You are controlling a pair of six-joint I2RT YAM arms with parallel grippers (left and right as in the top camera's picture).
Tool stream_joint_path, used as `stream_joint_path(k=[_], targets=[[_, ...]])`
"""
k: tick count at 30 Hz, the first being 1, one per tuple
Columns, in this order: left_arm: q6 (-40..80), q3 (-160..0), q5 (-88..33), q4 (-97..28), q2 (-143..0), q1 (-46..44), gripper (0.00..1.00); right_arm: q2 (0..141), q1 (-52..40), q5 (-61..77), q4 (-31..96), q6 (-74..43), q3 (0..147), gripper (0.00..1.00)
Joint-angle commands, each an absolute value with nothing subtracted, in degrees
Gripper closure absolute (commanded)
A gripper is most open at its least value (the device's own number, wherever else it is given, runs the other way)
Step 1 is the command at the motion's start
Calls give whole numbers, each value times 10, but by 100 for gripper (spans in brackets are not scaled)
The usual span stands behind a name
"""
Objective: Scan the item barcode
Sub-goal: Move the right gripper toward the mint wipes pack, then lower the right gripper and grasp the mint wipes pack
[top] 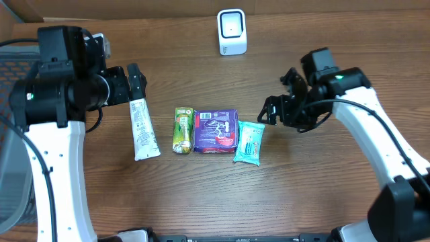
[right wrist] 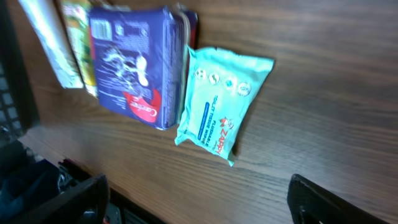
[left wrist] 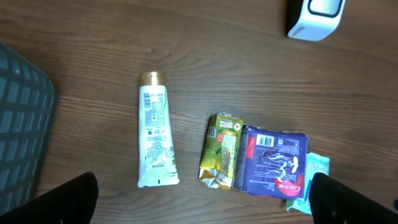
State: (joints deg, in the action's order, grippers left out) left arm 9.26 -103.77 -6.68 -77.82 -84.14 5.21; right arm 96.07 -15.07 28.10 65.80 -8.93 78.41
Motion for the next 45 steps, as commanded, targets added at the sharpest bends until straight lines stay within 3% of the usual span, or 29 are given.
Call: stream_joint_path(k=[1, 4, 15, 41, 45], targets=[[95, -1040, -71, -777, -866, 51, 0, 996, -181, 283, 656, -99, 787, 16], [95, -1040, -71, -778, -882, 51, 0, 1017, -204, 269, 649, -102, 787, 21], [94, -1040, -71, -774, -929, 51, 0, 1030, -242, 75, 648, -266, 756, 21], [94, -1040, -71, -774, -946, 51, 0, 1030, -245, 136, 523, -223, 676, 23], [94, -1040, -71, -774, -946, 51, 1, 1030, -245, 139, 489, -223, 650, 27]])
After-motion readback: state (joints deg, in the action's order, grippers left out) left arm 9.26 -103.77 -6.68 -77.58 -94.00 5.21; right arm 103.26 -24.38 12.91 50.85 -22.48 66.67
